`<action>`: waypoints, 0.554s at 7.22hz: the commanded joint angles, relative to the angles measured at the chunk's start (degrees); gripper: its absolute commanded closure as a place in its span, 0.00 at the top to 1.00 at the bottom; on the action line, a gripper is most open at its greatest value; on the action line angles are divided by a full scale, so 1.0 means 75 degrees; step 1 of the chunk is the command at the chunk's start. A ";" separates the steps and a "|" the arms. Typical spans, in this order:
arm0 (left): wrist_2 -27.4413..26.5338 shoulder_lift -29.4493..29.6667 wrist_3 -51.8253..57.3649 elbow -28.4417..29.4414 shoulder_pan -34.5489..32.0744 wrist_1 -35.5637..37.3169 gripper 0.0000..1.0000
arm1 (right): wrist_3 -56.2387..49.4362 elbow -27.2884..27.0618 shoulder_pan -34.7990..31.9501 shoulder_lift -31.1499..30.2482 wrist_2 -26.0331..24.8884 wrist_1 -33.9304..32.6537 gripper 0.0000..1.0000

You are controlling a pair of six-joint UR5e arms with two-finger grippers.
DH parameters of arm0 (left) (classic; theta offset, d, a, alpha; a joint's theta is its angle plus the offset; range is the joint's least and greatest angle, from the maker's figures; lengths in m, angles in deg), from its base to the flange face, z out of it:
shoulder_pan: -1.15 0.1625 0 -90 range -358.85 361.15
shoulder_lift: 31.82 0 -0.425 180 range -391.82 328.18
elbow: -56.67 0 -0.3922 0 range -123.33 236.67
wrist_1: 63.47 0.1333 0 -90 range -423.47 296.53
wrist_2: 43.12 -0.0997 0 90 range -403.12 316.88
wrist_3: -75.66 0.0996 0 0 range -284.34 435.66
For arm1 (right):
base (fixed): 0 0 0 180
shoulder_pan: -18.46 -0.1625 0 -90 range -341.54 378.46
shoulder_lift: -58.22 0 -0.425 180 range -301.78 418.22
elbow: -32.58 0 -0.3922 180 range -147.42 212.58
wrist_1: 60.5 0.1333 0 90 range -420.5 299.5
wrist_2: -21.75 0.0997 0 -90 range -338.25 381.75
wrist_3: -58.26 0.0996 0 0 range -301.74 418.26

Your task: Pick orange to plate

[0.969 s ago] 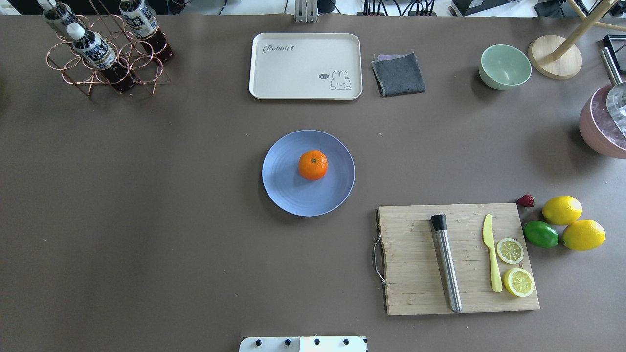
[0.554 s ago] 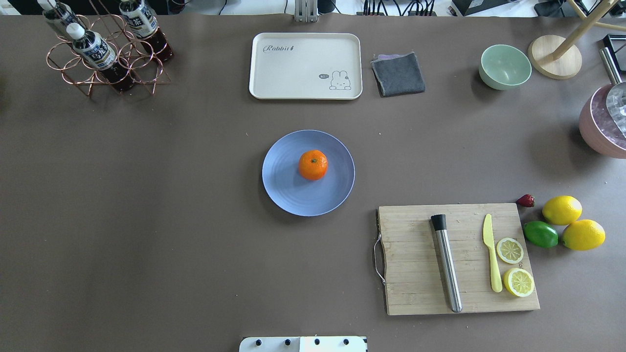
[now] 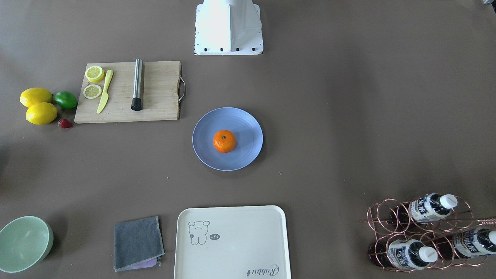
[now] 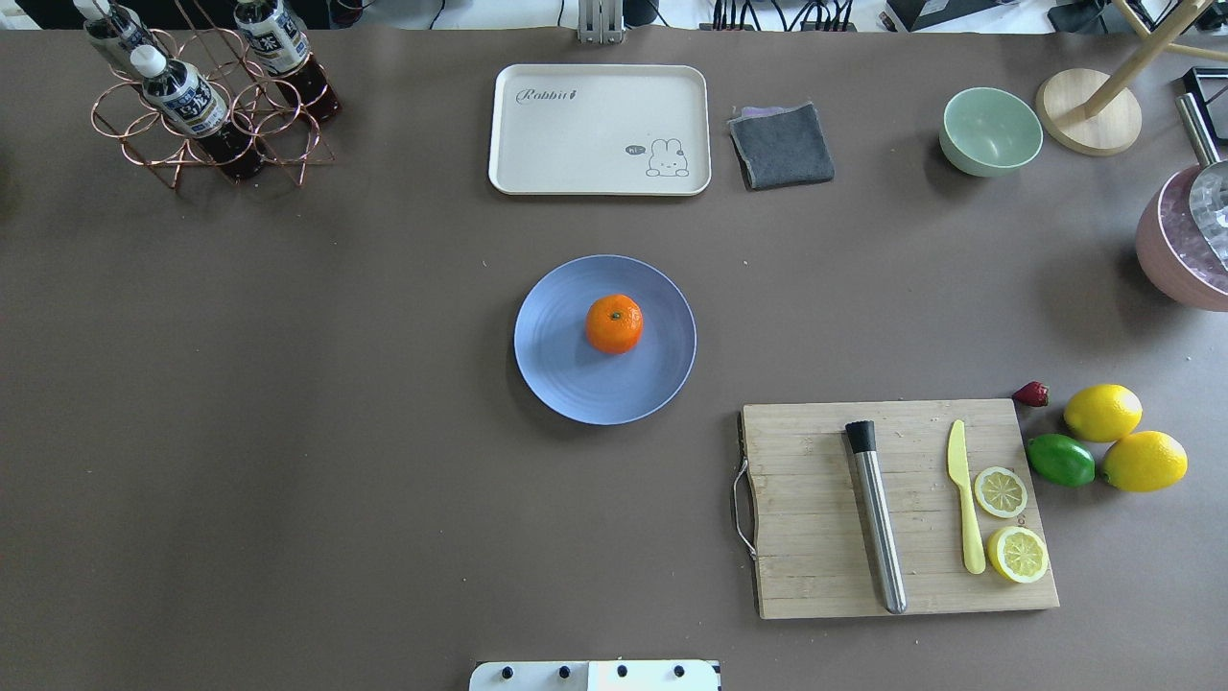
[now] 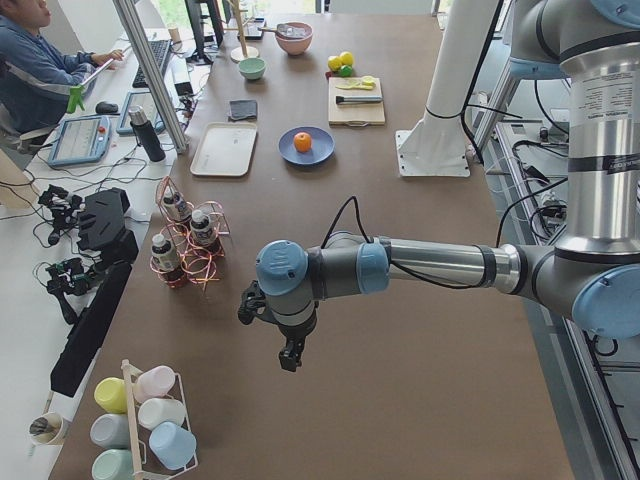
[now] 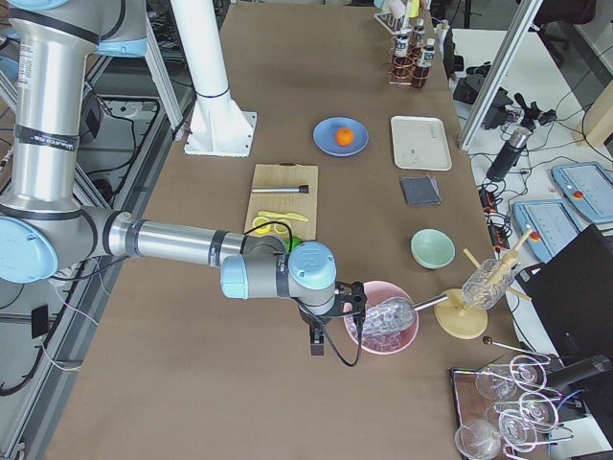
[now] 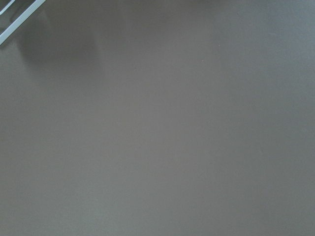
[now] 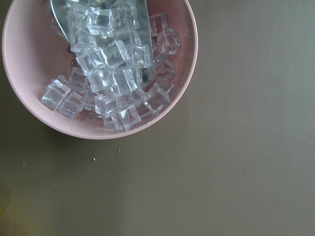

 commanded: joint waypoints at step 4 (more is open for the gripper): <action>0.0033 -0.0006 -0.0008 0.0003 -0.0003 -0.0002 0.98 | 0.0007 0.0012 0.0032 -0.0046 0.0037 0.0304 1.00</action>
